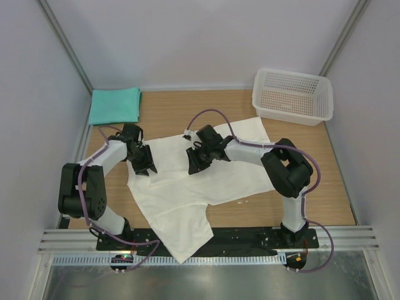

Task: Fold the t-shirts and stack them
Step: Fold the tshirt

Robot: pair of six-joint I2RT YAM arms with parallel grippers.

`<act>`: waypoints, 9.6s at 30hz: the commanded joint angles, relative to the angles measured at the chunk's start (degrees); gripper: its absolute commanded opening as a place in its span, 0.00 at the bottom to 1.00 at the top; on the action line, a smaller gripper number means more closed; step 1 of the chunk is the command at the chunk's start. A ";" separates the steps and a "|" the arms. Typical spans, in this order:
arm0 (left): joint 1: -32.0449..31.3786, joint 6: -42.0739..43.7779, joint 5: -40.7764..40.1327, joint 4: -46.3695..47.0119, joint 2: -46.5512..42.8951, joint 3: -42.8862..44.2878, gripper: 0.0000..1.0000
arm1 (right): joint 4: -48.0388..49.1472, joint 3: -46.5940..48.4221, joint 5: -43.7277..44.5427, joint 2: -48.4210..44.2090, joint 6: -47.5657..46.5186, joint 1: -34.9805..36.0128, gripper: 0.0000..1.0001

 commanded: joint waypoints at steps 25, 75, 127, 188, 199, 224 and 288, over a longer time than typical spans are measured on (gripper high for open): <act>-0.16 0.37 1.18 4.80 6.39 3.90 0.10 | 1.57 1.77 -1.55 -0.36 0.16 0.00 0.19; 3.89 -5.61 1.43 1.72 -3.89 2.33 0.00 | -1.43 12.24 -11.12 4.38 2.44 -5.98 0.52; 2.83 -6.05 3.72 3.30 -0.81 -1.29 0.00 | -0.19 10.74 -10.69 6.76 1.74 -3.78 0.36; 9.25 -4.03 -7.88 -1.97 12.89 24.02 0.00 | -1.51 35.96 -5.15 21.69 5.96 -7.12 0.02; 9.42 -3.76 -7.26 -2.85 19.48 29.12 0.00 | -1.51 42.03 -4.89 26.35 7.63 -7.83 0.02; 9.78 -2.18 -8.42 -6.02 1.93 19.38 0.63 | -14.61 39.35 1.44 15.12 1.66 -8.88 0.48; 9.95 -8.95 -0.76 5.15 4.11 1.96 0.00 | -6.34 21.64 1.79 13.43 -1.77 -3.43 0.32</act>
